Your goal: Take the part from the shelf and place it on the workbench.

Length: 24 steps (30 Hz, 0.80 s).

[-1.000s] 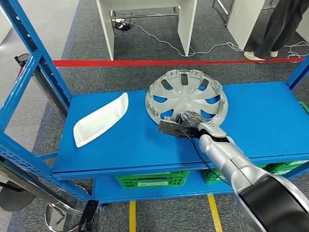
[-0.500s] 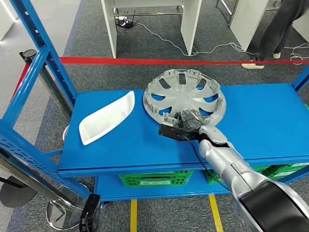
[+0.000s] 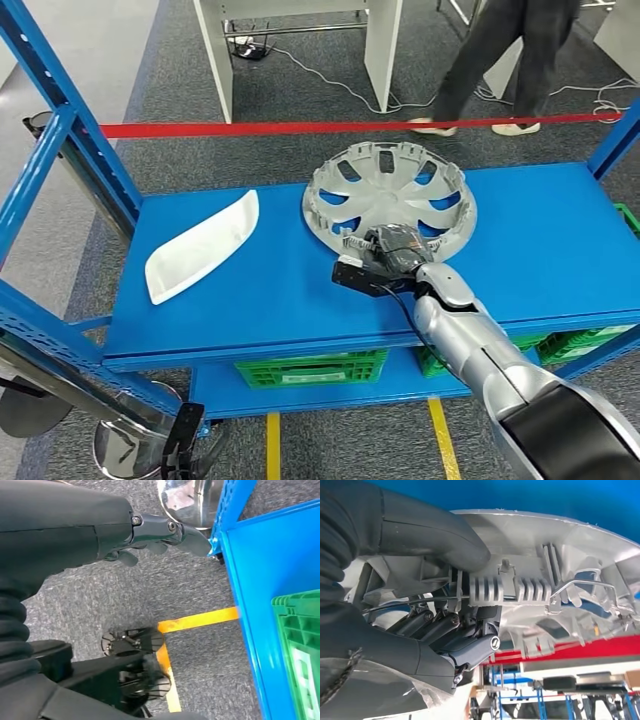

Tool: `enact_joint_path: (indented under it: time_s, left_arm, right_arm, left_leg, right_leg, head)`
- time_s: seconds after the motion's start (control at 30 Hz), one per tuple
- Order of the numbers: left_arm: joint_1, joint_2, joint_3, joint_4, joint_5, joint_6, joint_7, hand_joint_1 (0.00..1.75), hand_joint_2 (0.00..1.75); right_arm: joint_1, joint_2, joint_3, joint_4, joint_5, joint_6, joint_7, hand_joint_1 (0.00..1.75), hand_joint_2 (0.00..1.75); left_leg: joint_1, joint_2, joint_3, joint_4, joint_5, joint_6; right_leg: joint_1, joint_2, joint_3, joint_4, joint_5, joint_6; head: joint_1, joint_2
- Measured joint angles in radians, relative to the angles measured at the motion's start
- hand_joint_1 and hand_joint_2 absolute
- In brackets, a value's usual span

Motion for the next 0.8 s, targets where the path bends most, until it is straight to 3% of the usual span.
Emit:
enact_joint_path:
  time_s: [0.1,0.17,0.2,0.3,0.33,0.37,0.4,0.43,0.5,0.53,0.67,0.73,0.8]
  left_arm:
    - [0.01,0.001,0.005,-0.014,-0.015,0.022,0.009,0.0,1.75]
    - [0.022,0.002,0.01,-0.032,-0.024,0.028,0.013,0.0,1.75]
    - [0.026,0.002,0.012,-0.042,-0.029,0.026,0.016,0.0,1.75]
    - [0.03,0.002,0.014,-0.057,-0.053,0.021,0.026,0.0,1.75]
    - [0.03,0.002,0.014,-0.059,-0.06,0.021,0.029,0.0,1.75]
    - [0.03,0.002,0.015,-0.059,-0.065,0.021,0.031,0.0,1.75]
    - [0.03,0.002,0.015,-0.06,-0.07,0.021,0.032,0.0,1.75]
    - [0.03,0.002,0.016,-0.06,-0.074,0.02,0.032,0.0,1.75]
    - [0.028,0.002,0.016,-0.06,-0.08,0.018,0.032,0.0,1.75]
    - [0.028,0.002,0.016,-0.06,-0.081,0.016,0.032,0.0,1.75]
    - [0.025,0.002,0.017,-0.057,-0.073,-0.004,0.024,0.0,1.75]
    - [0.018,0.001,0.016,-0.049,-0.063,-0.013,0.012,0.0,1.75]
    - [0.009,0.0,0.016,-0.037,-0.055,-0.015,0.0,0.0,1.75]
  right_arm:
    - [0.008,-0.002,-0.004,-0.006,0.012,-0.019,-0.002,1.75,1.75]
    - [0.015,-0.006,-0.011,-0.015,0.019,-0.036,-0.005,1.75,1.75]
    - [0.017,-0.009,-0.015,-0.02,0.022,-0.047,-0.008,1.75,1.75]
    - [0.037,-0.015,-0.03,-0.038,0.033,-0.096,-0.024,1.75,1.75]
    - [0.047,-0.017,-0.035,-0.045,0.039,-0.112,-0.029,1.75,1.75]
    - [0.056,-0.018,-0.041,-0.052,0.045,-0.124,-0.032,1.75,1.75]
    - [0.063,-0.019,-0.045,-0.06,0.052,-0.134,-0.034,1.75,1.75]
    - [0.067,-0.021,-0.05,-0.069,0.06,-0.148,-0.036,1.75,1.75]
    - [0.075,-0.024,-0.06,-0.086,0.077,-0.188,-0.041,1.75,1.75]
    - [0.081,-0.025,-0.065,-0.095,0.086,-0.214,-0.045,1.75,1.75]
    - [0.1,-0.029,-0.083,-0.122,0.11,-0.27,-0.058,1.75,1.75]
    - [0.103,-0.03,-0.094,-0.132,0.116,-0.272,-0.061,1.75,1.75]
    - [0.107,-0.03,-0.102,-0.136,0.122,-0.272,-0.069,1.75,1.75]
  left_leg:
    - [-0.003,0.0,0.013,-0.038,-0.003,0.01]
    - [0.001,0.001,0.017,-0.047,0.002,0.019]
    - [0.003,0.001,0.019,-0.052,0.004,0.023]
    - [0.004,0.001,0.02,-0.052,0.005,0.028]
    - [0.005,0.001,0.02,-0.052,0.004,0.028]
    - [0.005,0.0,0.02,-0.051,0.003,0.028]
    - [0.006,0.0,0.021,-0.049,0.001,0.027]
    - [0.006,-0.001,0.022,-0.046,-0.002,0.023]
    - [0.003,-0.002,0.017,-0.037,-0.008,0.014]
    - [0.001,-0.002,0.014,-0.034,-0.009,0.009]
    - [0.002,-0.002,0.007,-0.019,-0.023,-0.004]
    - [0.004,-0.002,-0.026,0.061,-0.072,-0.011]
    - [0.004,-0.002,-0.087,0.195,-0.13,-0.015]
  right_leg:
    - [0.001,0.0,-0.008,-0.001,0.003,0.014]
    - [-0.001,0.0,-0.018,0.013,-0.01,0.024]
    - [-0.001,-0.001,-0.035,0.046,-0.031,0.029]
    - [-0.005,-0.001,-0.125,0.231,-0.112,0.038]
    - [-0.006,-0.002,-0.144,0.269,-0.119,0.041]
    - [-0.008,-0.002,-0.146,0.268,-0.106,0.042]
    - [-0.01,-0.003,-0.128,0.229,-0.077,0.044]
    - [-0.012,-0.005,-0.096,0.16,-0.042,0.045]
    - [-0.013,-0.007,-0.034,0.043,-0.002,0.043]
    - [-0.012,-0.007,-0.019,0.016,0.001,0.04]
    - [-0.011,-0.005,-0.015,0.01,-0.003,0.014]
    - [-0.013,-0.005,-0.012,0.008,-0.003,0.004]
    - [-0.01,-0.005,-0.01,0.008,-0.005,-0.001]
  head:
    - [0.001,0.0]
    - [0.002,0.0]
    - [0.004,0.0]
    - [0.007,0.0]
    - [0.006,0.0]
    - [0.007,0.0]
    - [0.006,0.0]
    - [0.007,0.0]
    - [0.008,0.0]
    - [0.008,0.0]
    - [0.006,0.0]
    - [0.003,0.0]
    - [0.001,0.0]
